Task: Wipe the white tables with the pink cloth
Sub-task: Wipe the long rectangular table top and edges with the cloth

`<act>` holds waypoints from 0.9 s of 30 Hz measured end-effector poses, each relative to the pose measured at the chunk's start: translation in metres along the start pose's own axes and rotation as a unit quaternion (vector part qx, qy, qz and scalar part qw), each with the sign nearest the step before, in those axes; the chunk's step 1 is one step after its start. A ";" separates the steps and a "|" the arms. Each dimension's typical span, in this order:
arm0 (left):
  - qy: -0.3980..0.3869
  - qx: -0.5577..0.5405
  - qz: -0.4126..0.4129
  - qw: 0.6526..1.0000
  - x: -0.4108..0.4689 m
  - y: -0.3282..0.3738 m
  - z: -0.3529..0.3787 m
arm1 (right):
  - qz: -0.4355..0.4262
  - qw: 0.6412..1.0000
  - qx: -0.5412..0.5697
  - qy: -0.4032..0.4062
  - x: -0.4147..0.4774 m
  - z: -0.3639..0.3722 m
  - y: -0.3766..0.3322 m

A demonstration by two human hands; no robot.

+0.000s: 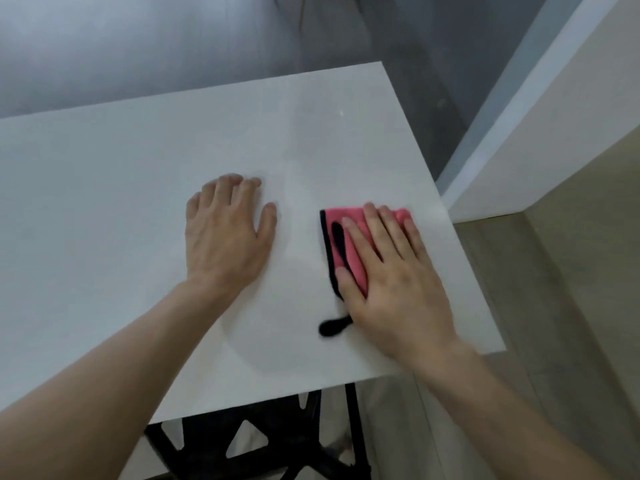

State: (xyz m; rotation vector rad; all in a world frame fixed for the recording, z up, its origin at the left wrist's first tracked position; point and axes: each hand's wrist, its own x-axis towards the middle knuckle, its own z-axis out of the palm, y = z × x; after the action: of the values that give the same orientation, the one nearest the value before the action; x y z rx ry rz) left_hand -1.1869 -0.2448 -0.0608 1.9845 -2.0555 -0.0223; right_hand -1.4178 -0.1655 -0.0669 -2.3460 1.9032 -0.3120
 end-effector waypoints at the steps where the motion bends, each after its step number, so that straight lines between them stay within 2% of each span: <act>1: 0.002 -0.003 0.003 1.000 -0.002 0.005 0.006 | 0.005 1.000 -0.004 -0.006 -0.029 -0.007 0.006; 3: 0.020 -0.007 -0.005 1.000 -0.005 0.006 0.013 | 0.017 1.000 -0.012 -0.008 -0.030 -0.013 0.018; 8: 0.035 -0.012 -0.016 0.999 -0.006 0.006 0.016 | 0.047 0.998 -0.022 -0.038 0.169 0.003 0.021; 10: 0.035 -0.014 -0.019 0.999 -0.005 0.006 0.017 | 0.079 0.995 -0.027 -0.050 0.213 0.009 0.020; 12: 0.026 -0.016 -0.024 0.999 -0.005 0.007 0.017 | 0.075 0.996 -0.030 -0.038 0.202 0.014 0.016; 15: 0.017 -0.019 -0.030 0.999 -0.007 0.007 0.013 | 0.019 1.000 -0.009 0.012 0.105 0.008 0.021; 18: 0.009 -0.025 -0.030 0.999 -0.006 0.009 0.012 | -0.012 1.000 -0.007 -0.017 -0.004 -0.013 0.032; 20: 0.012 -0.022 -0.032 0.999 -0.006 0.008 0.011 | -0.017 1.000 -0.004 -0.021 -0.007 -0.015 0.042; 23: 0.016 -0.018 -0.029 0.999 -0.006 0.008 0.013 | 0.007 0.999 -0.032 0.007 0.095 -0.003 0.052; 27: 0.024 -0.020 -0.031 0.999 -0.005 0.005 0.016 | 0.103 0.993 -0.030 -0.044 0.231 0.004 0.050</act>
State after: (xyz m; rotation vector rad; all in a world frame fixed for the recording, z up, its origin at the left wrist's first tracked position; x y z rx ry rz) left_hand -1.1951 -0.2422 -0.0758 2.0041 -1.9481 -0.0268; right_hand -1.4195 -0.4017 -0.0599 -2.1334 2.1157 -0.1329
